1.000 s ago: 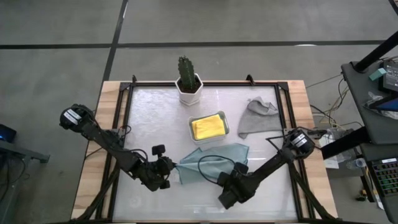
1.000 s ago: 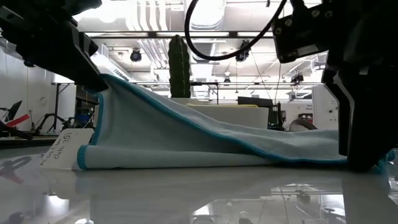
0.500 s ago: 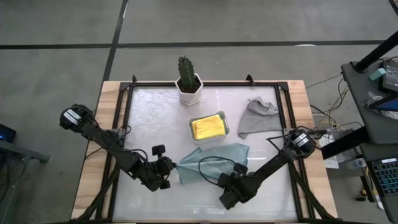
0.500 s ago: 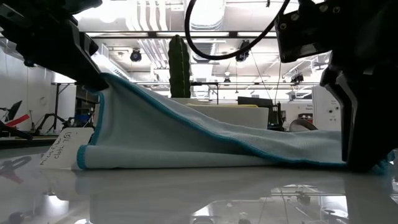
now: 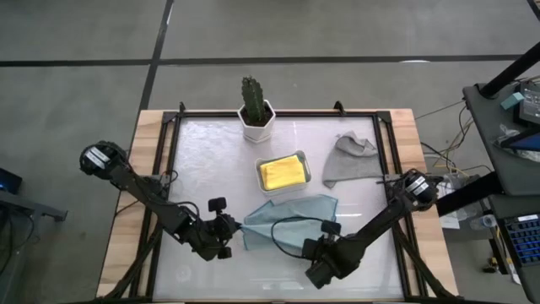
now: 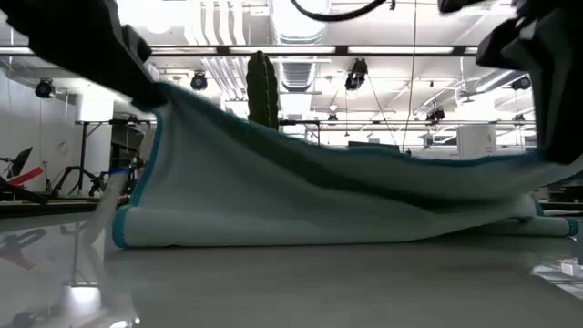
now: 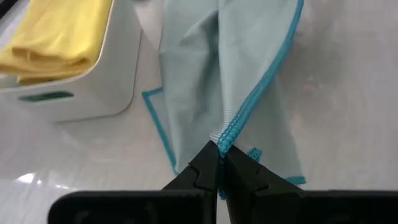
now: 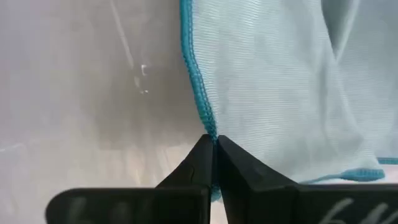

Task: Fold microfiber towels
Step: Fold the light blue towel

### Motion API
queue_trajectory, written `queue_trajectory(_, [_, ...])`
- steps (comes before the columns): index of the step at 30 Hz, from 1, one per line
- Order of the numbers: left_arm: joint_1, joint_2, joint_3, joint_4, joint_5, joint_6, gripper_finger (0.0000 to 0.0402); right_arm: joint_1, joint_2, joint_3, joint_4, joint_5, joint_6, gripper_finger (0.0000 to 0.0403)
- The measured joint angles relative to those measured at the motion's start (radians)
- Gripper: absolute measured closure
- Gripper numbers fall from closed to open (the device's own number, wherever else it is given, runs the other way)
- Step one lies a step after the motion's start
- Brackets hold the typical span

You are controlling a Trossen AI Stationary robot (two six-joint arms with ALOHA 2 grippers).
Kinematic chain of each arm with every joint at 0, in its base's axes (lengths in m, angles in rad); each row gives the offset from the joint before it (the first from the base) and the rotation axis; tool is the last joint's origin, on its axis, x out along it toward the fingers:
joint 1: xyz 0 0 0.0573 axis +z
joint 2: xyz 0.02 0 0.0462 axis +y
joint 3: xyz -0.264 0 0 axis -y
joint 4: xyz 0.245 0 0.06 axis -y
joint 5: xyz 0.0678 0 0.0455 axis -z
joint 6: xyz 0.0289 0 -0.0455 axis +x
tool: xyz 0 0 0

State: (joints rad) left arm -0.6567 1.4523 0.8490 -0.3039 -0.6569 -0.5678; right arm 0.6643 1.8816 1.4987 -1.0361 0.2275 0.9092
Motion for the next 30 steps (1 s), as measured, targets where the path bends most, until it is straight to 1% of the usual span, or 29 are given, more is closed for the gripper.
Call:
queue_trajectory(7, [-0.027,-0.029,0.057,0.000,0.111,0.083,0.0402,0.050,-0.087,0.020,-0.027,0.013,-0.001,0.0394])
queue_trajectory(12, [-0.068,-0.058,0.133,-0.003,0.118,0.200,0.0402,0.082,-0.150,0.041,-0.093,0.111,0.011,0.0394])
queue_trajectory(16, [-0.076,-0.097,0.196,-0.013,0.116,0.336,0.0402,0.087,-0.213,0.067,-0.160,0.224,0.005,0.0394])
queue_trajectory(21, [-0.048,-0.161,0.240,-0.030,0.070,0.485,0.0402,0.065,-0.266,0.071,-0.238,0.375,-0.035,0.0394])
queue_trajectory(26, [0.020,-0.277,0.253,-0.109,0.064,0.585,0.0402,0.008,-0.330,0.072,-0.329,0.599,-0.038,0.0394])
queue_trajectory(30, [0.104,-0.397,0.265,-0.099,0.058,0.644,0.0402,-0.037,-0.410,0.103,-0.336,0.777,-0.047,0.0394])
